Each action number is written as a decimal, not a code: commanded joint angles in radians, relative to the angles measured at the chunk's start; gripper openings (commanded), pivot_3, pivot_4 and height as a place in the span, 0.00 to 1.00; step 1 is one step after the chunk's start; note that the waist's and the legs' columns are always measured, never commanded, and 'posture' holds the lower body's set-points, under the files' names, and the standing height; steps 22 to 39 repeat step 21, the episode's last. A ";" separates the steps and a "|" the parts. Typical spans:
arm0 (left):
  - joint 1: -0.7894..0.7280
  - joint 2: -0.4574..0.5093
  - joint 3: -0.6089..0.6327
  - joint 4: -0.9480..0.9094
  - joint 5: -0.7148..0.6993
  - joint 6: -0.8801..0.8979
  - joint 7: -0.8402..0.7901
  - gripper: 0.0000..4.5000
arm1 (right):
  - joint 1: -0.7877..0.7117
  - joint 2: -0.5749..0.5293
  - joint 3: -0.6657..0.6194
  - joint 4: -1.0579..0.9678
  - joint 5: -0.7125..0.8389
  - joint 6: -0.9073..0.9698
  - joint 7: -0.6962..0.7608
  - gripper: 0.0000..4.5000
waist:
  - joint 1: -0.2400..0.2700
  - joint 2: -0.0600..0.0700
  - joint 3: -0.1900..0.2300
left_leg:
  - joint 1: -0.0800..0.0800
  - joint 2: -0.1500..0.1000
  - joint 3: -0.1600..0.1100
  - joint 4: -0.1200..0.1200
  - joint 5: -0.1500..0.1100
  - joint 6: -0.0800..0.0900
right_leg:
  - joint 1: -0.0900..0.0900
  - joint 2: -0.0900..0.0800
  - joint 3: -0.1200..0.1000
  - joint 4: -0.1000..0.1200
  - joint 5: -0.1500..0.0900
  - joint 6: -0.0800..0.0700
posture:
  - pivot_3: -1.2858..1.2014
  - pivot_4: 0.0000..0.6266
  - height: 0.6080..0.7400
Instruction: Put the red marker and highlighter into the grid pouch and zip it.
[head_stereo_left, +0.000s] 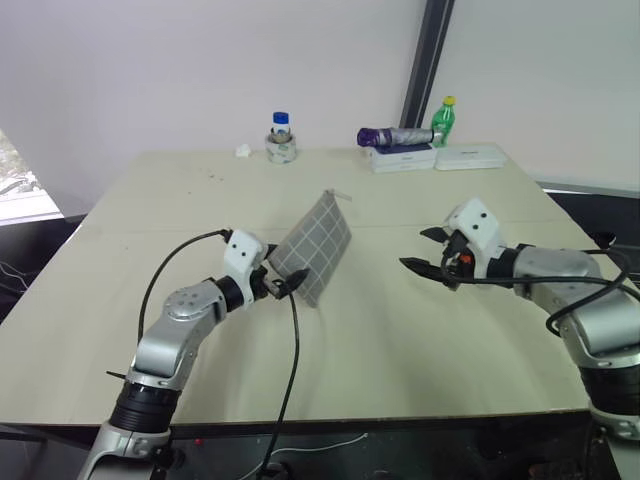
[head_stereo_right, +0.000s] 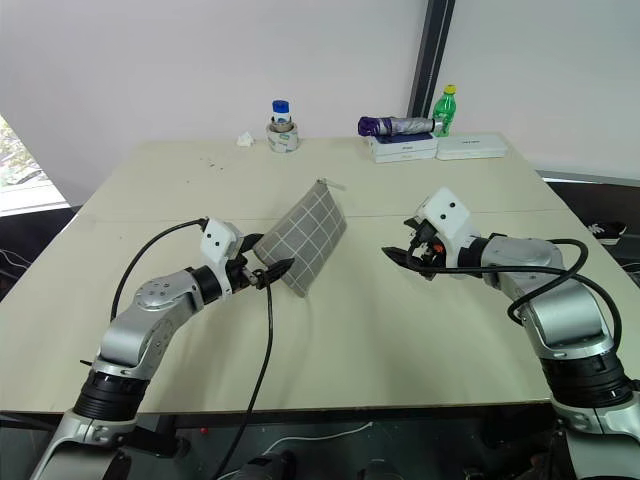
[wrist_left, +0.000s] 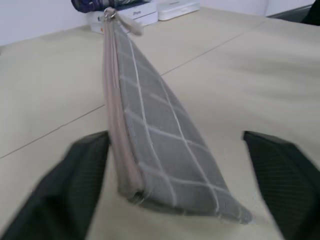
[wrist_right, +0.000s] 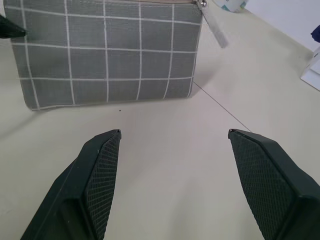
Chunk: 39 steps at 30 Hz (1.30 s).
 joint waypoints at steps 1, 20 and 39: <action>0.006 0.007 0.044 -0.066 -0.027 0.009 0.006 0.98 | -0.003 -0.008 -0.019 -0.015 -0.007 -0.020 -0.005 0.79 | -0.001 0.000 0.000 | 0.000 0.000 0.000 0.000 0.000 0.000 | 0.000 0.000 0.000 0.000 0.000 0.000 | 0.52 0.24 1.00; 0.202 0.110 0.259 -0.178 -0.079 0.093 0.083 0.98 | 0.112 0.026 -0.088 0.073 0.029 -0.189 0.044 0.79 | 0.001 0.000 0.000 | 0.000 0.000 0.000 0.000 0.000 0.000 | 0.000 0.000 0.000 0.000 0.000 0.000 | 0.52 0.24 1.00; 0.209 0.113 0.261 -0.182 -0.078 0.096 0.087 0.98 | 0.117 0.028 -0.089 0.077 0.031 -0.194 0.047 0.79 | 0.001 0.000 0.000 | 0.000 0.000 0.000 0.000 0.000 0.000 | 0.000 0.000 0.000 0.000 0.000 0.000 | 0.52 0.24 1.00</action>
